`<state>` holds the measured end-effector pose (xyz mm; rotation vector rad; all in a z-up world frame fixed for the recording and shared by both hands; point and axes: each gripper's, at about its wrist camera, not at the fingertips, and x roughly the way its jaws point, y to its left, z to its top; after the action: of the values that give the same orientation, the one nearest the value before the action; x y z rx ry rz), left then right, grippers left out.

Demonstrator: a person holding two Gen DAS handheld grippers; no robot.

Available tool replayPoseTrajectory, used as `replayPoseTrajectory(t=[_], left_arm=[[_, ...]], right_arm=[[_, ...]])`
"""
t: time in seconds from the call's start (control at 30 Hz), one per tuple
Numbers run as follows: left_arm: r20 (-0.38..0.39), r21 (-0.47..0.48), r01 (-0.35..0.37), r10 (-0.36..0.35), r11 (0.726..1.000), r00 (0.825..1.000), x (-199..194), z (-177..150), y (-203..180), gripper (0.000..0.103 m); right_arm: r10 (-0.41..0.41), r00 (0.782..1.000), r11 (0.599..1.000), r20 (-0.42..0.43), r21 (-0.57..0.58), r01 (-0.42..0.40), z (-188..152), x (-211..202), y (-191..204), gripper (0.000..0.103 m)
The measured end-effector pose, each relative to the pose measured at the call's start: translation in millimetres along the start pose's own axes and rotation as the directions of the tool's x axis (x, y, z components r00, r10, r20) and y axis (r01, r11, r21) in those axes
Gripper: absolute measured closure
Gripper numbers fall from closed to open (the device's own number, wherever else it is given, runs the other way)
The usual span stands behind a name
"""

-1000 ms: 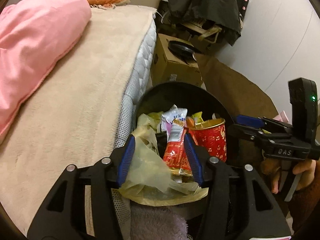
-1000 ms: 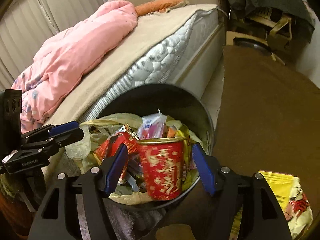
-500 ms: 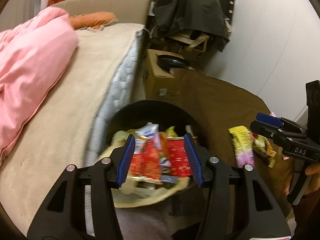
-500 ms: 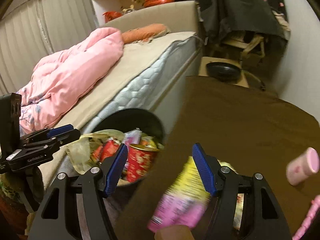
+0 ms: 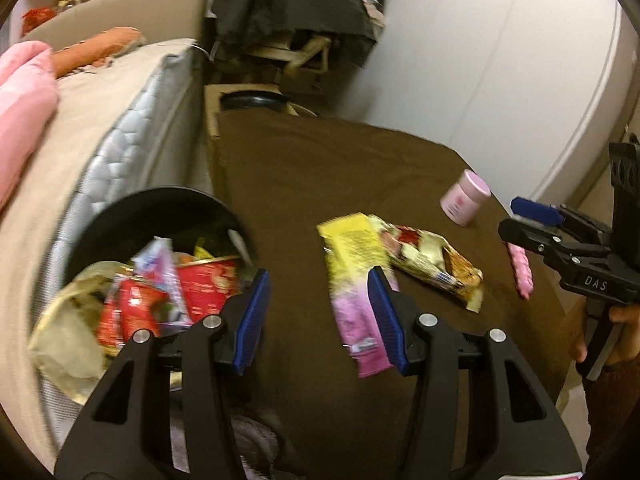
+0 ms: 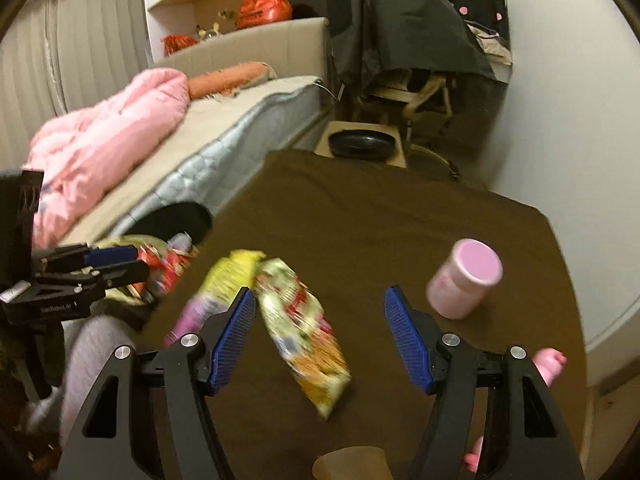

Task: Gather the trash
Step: 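Move both grippers back to the table toward the remaining snack wrappers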

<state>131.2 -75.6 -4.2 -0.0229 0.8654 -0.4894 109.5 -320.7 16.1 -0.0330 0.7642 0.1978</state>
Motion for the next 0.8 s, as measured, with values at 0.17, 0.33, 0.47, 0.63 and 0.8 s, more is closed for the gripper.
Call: replayPoseTrajectory(t=[0.17,0.33,0.47,0.63,0.8], left_arm=[[-0.032,0.048,0.018,-0.017,0.999,0.999,13,-4,-19,0.055],[-0.056,0.056,0.009,-0.006,0.998,0.998,24,-5,-25,0.055],[-0.052,0.04,-0.01,0.012,0.999,0.999,24,-2,-18,0.055],[-0.054,0.012,-0.031,0.032,0.999,0.998,23,-1,-6,0.055],[-0.056,0.014,-0.035,0.036,0.999,0.998,21,-3,-4,0.055]], right_arm=[[0.015,1.0,1.0,-0.028,0.02,-0.015,-14,6,-13,0.04],[0.036,0.998,0.999,-0.048,-0.003,-0.036,-25,17,-7,0.04],[0.028,0.998,0.996,-0.063,-0.083,-0.034,-28,32,10,0.04],[0.036,0.994,0.992,-0.104,-0.118,-0.048,-26,59,21,0.047],[0.069,0.988,0.993,-0.135,-0.086,-0.081,-28,66,16,0.066]])
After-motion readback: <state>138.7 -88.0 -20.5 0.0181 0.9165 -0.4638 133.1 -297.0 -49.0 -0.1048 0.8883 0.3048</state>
